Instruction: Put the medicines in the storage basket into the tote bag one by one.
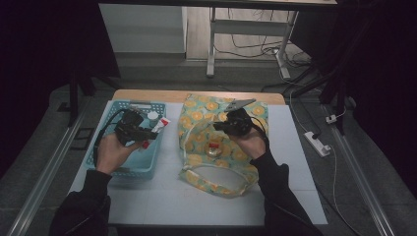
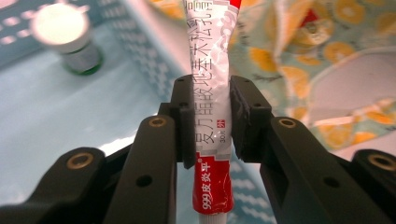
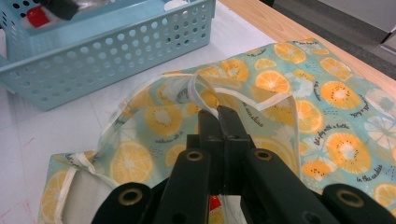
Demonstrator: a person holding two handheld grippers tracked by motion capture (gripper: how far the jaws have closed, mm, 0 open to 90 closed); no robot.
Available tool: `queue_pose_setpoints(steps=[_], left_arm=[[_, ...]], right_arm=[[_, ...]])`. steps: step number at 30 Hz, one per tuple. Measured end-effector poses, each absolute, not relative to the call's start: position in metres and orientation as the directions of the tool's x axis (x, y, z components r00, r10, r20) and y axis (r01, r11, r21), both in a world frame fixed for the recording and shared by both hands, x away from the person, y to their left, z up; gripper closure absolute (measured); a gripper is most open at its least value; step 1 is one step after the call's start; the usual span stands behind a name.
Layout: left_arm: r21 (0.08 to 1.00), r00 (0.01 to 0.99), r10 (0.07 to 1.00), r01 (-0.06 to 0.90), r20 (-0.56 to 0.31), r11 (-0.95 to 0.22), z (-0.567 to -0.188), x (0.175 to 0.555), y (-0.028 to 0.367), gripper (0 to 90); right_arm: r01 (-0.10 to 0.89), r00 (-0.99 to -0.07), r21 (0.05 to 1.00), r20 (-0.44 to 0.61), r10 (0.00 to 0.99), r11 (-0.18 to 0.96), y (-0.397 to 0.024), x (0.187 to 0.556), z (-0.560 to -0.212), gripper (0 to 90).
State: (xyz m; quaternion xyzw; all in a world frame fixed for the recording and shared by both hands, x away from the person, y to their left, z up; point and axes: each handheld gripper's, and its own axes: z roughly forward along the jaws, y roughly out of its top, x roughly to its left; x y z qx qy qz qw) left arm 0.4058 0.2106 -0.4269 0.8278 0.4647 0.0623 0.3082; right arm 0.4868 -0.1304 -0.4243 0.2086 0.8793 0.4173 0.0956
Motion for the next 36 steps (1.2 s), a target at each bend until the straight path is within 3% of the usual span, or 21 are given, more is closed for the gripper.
queue_pose_setpoints(steps=[18, 36], left_arm=[[0.568, 0.692, 0.69, 0.662, -0.213, -0.489, -0.43, 0.397, 0.143, 72.4], [0.531, 0.729, 0.658, 0.639, -0.19, -0.556, -0.454, 0.419, 0.083, 72.4]], right_arm=[[0.285, -0.893, 0.779, 0.004, 0.45, 0.558, -0.131, 0.487, -0.423, 89.7], [0.281, -0.891, 0.785, 0.0, 0.453, 0.552, -0.131, 0.486, -0.422, 89.7]])
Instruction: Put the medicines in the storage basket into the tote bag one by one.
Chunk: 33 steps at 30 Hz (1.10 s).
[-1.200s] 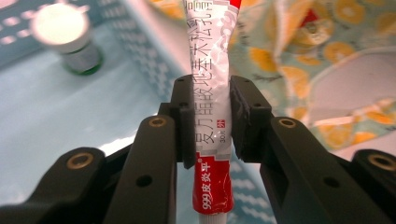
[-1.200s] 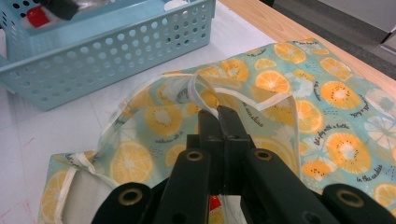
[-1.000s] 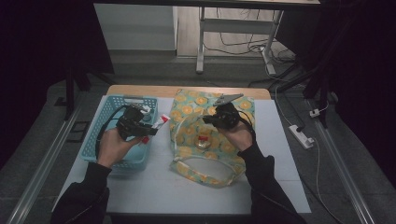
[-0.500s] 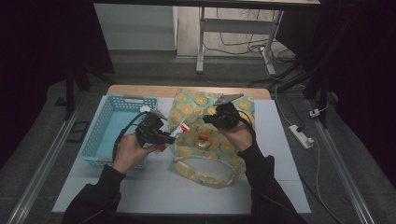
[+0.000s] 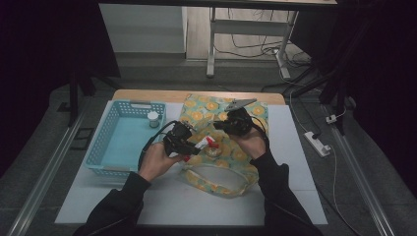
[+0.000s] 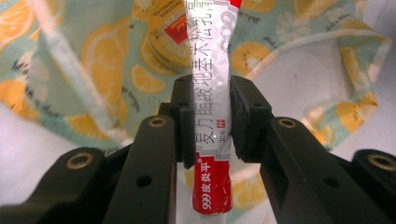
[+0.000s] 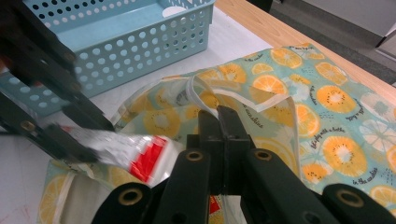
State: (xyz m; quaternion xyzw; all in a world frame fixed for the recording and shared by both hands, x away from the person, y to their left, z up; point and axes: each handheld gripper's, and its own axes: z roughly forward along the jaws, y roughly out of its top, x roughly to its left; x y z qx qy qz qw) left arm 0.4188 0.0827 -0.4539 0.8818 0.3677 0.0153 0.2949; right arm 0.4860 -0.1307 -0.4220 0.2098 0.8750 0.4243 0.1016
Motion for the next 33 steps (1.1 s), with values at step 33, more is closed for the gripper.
queue_pose_setpoints(steps=[33], left_arm=[[0.562, 0.648, 0.754, 0.666, -0.11, -0.491, -0.483, 0.466, 0.058, 72.2]], right_arm=[[0.277, -0.889, 0.782, -0.013, 0.458, 0.559, -0.126, 0.486, -0.425, 89.7]])
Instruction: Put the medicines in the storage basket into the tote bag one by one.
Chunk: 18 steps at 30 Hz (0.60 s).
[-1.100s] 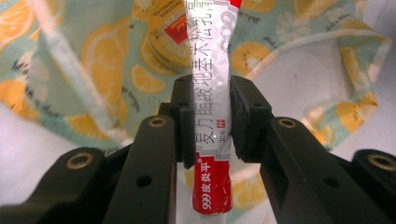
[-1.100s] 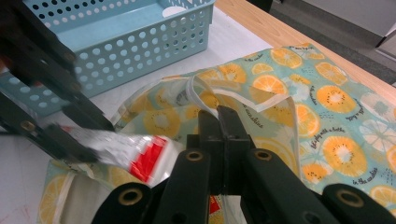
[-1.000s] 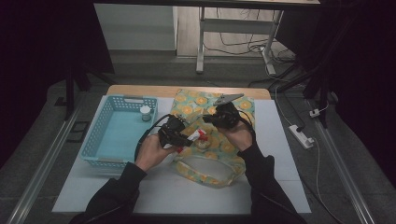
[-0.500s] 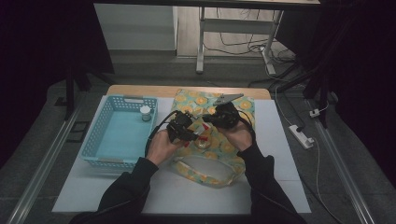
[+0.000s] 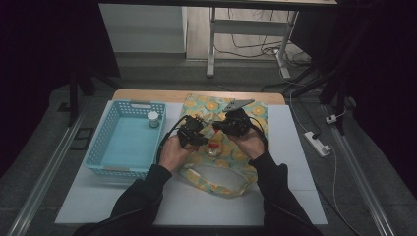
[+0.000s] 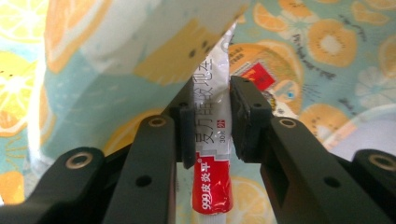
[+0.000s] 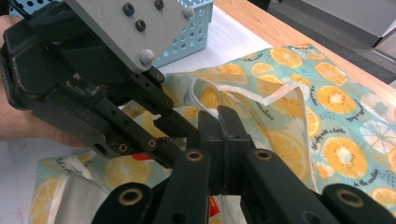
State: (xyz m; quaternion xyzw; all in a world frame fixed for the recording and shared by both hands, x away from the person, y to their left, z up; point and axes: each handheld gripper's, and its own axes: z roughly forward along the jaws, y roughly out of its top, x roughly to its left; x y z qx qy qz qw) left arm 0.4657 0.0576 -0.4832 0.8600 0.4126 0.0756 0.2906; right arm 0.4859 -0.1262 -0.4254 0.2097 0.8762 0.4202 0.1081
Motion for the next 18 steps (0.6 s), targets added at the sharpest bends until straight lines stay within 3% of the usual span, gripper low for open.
queue_pose_setpoints(steps=[12, 14, 18], left_arm=[[0.574, 0.621, 0.779, 0.672, -0.092, -0.468, -0.496, 0.472, 0.058, 70.0], [0.59, 0.624, 0.777, 0.66, -0.084, -0.466, -0.495, 0.472, 0.058, 60.8], [0.607, 0.644, 0.761, 0.634, -0.073, -0.478, -0.49, 0.468, 0.059, 51.1]], right_arm=[[0.279, -0.887, 0.771, -0.022, 0.462, 0.573, -0.125, 0.487, -0.43, 89.7], [0.28, -0.887, 0.769, -0.022, 0.462, 0.574, -0.124, 0.487, -0.43, 89.7], [0.279, -0.887, 0.769, -0.023, 0.462, 0.574, -0.124, 0.487, -0.43, 89.7]])
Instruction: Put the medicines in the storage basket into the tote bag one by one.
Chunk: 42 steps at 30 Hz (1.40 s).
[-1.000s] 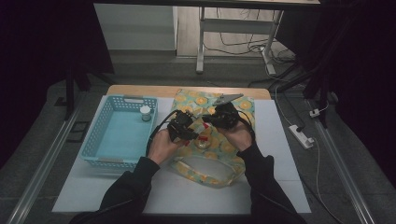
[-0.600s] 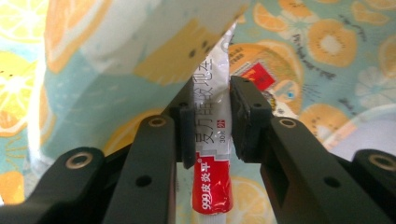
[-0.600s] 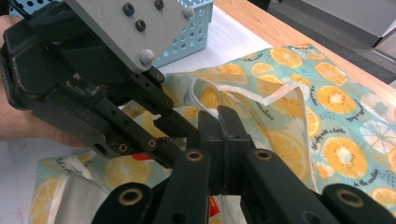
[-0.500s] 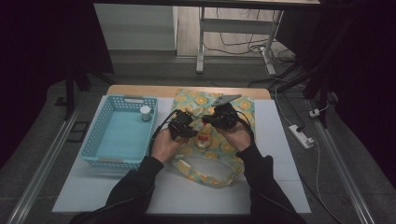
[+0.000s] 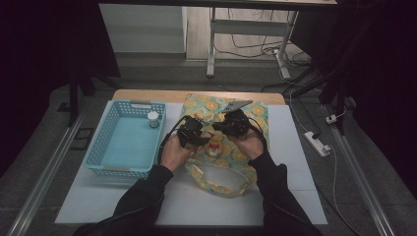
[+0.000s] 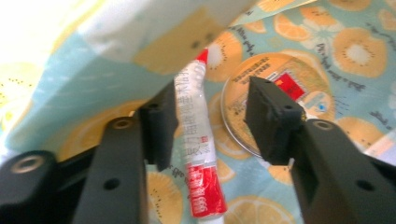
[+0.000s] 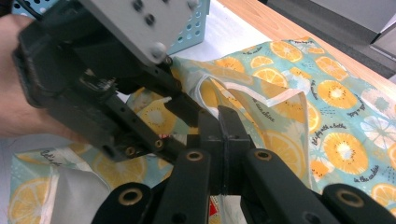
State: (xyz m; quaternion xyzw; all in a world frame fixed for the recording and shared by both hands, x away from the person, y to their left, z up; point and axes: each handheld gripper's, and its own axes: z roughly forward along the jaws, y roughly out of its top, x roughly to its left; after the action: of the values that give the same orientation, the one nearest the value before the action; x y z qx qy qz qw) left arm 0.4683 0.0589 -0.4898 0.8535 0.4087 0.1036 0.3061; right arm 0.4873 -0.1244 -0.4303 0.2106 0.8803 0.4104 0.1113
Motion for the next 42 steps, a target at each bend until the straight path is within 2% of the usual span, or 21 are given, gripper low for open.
queue_pose_setpoints(steps=[9, 25, 34, 42], left_arm=[[0.629, 0.705, 0.705, 0.586, -0.085, -0.511, -0.48, 0.454, 0.065, 30.1], [0.641, 0.68, 0.721, 0.616, -0.137, -0.459, -0.456, 0.438, 0.102, 16.4], [0.663, 0.676, 0.705, 0.63, -0.214, -0.404, -0.453, 0.434, 0.132, 3.9], [0.665, 0.674, 0.697, 0.64, -0.244, -0.385, -0.454, 0.431, 0.158, 1.6]], right_arm=[[0.276, -0.887, 0.773, -0.024, 0.461, 0.571, -0.125, 0.488, -0.43, 89.6], [0.278, -0.886, 0.774, -0.021, 0.462, 0.568, -0.126, 0.488, -0.43, 89.6], [0.273, -0.886, 0.778, -0.025, 0.462, 0.566, -0.126, 0.487, -0.428, 89.6], [0.273, -0.888, 0.779, -0.022, 0.46, 0.564, -0.126, 0.487, -0.428, 89.6]])
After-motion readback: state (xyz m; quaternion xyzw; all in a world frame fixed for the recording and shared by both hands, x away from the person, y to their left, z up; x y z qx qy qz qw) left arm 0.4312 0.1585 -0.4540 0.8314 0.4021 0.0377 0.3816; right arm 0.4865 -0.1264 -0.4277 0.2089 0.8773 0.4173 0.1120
